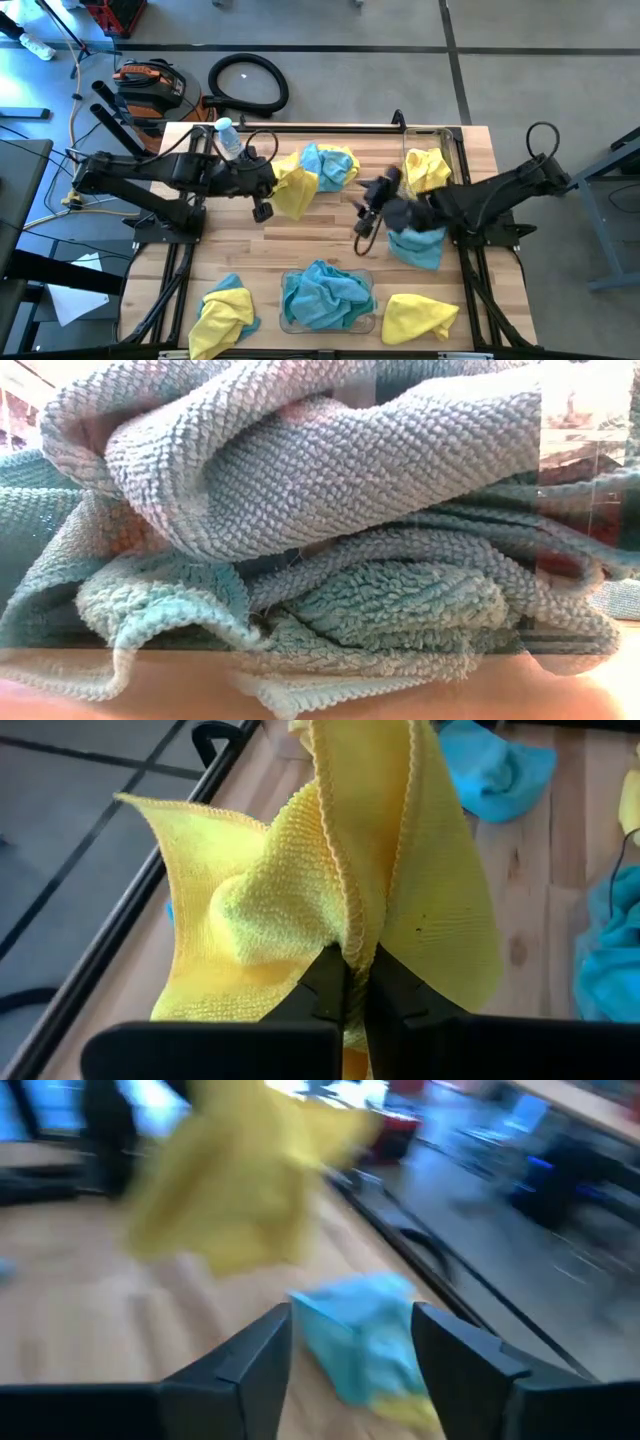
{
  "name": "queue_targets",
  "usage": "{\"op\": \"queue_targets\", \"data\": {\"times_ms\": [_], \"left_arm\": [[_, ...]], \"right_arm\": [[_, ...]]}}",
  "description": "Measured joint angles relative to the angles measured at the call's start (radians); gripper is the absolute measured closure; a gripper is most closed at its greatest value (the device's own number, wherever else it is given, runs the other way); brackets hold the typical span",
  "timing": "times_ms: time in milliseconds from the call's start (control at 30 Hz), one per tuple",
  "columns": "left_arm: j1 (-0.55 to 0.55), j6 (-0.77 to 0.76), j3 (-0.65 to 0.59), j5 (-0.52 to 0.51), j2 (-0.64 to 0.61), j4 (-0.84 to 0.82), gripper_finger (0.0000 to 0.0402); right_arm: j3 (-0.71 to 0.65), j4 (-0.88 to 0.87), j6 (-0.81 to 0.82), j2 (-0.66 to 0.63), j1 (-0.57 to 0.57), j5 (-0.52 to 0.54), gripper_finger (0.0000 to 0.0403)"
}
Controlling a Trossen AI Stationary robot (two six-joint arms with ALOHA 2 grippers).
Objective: Sort microfiber towel by color & place in baskets
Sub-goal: Put the yellow microfiber towel into the top transparent bin
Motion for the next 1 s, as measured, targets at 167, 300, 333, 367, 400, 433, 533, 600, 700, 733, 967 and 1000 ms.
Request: {"op": "queue_targets", "data": {"times_ms": [167,300,333,367,400,433,533,600,700,733,967,1000], "left_arm": [[0.029,0.008,0.000,0.032,0.000,0.030,0.0401],[0.043,0.010,0.000,0.146,0.000,0.104,0.0401],[0.044,0.010,0.000,0.158,0.000,0.123,0.0401],[0.044,0.013,0.000,0.163,0.000,0.137,0.0401],[0.044,0.023,0.000,0.163,0.000,0.150,0.0401],[0.044,0.035,0.000,0.167,0.000,0.164,0.0401],[0.044,0.052,0.000,0.212,0.000,0.209,0.0401],[0.043,0.063,0.000,0.216,0.000,0.254,0.0401],[0.043,0.071,0.000,0.219,0.000,0.312,0.0401],[0.043,0.071,0.000,0.220,0.000,0.320,0.0401],[0.043,0.089,0.001,0.246,0.014,0.344,0.0400],[0.043,0.089,0.002,0.246,0.017,0.349,0.0398]], "right_arm": [[0.003,0.321,-0.303,0.021,-0.090,-0.286,0.0170],[0.003,0.492,-0.441,0.070,-0.139,-0.371,0.0158],[0.003,0.524,-0.457,0.084,-0.151,-0.395,0.0156],[0.003,0.553,-0.468,0.100,-0.162,-0.413,0.0155],[0.003,0.569,-0.475,0.113,-0.172,-0.425,0.0155],[0.002,0.581,-0.477,0.128,-0.182,-0.426,0.0154],[0.002,0.600,-0.477,0.168,-0.209,-0.437,0.0155],[0.002,0.604,-0.478,0.192,-0.224,-0.468,0.0155],[0.002,0.615,-0.496,0.222,-0.240,-0.517,0.0155],[0.002,0.629,-0.495,0.230,-0.243,-0.522,0.0155],[0.001,0.747,-0.505,0.256,-0.245,-0.549,0.0160],[0.001,0.756,-0.503,0.256,-0.245,-0.556,0.0166]]}}
